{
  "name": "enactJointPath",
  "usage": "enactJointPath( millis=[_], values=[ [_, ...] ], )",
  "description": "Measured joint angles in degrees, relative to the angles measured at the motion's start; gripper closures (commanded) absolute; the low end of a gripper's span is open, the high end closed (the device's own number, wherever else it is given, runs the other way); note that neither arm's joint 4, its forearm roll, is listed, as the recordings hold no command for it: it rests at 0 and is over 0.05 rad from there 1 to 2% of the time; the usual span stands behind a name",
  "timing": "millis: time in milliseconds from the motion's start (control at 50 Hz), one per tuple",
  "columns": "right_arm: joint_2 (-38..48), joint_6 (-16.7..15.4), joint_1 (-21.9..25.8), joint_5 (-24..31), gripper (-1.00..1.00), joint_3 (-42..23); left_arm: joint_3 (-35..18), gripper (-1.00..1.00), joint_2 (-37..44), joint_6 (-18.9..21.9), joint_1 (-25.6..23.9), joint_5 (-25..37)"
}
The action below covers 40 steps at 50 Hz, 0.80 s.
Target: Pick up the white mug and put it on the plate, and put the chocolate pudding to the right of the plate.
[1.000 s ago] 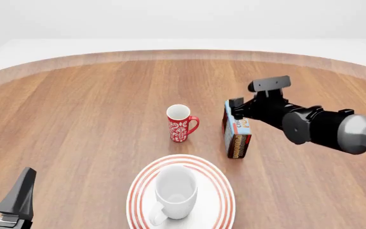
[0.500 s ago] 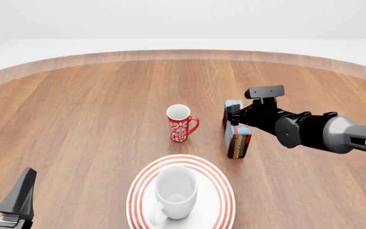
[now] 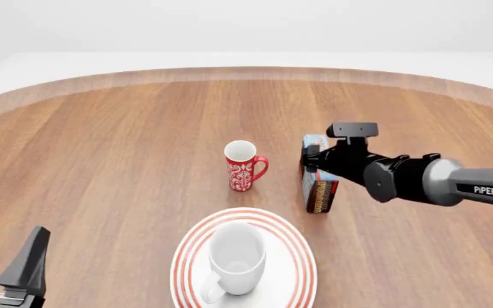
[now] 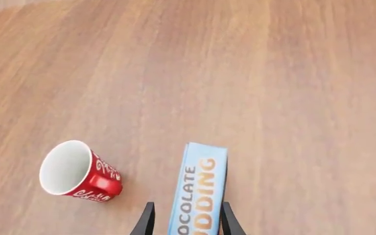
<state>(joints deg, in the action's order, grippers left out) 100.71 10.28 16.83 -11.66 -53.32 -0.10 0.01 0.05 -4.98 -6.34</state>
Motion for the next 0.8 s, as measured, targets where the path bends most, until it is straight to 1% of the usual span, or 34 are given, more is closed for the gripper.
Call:
enactJointPath(
  millis=[800],
  values=[
    [2.2, 3.1, -0.5, -3.3, -1.00, 1.6, 0.0, -1.00, 0.0, -0.1, -0.1, 0.4]
  ],
)
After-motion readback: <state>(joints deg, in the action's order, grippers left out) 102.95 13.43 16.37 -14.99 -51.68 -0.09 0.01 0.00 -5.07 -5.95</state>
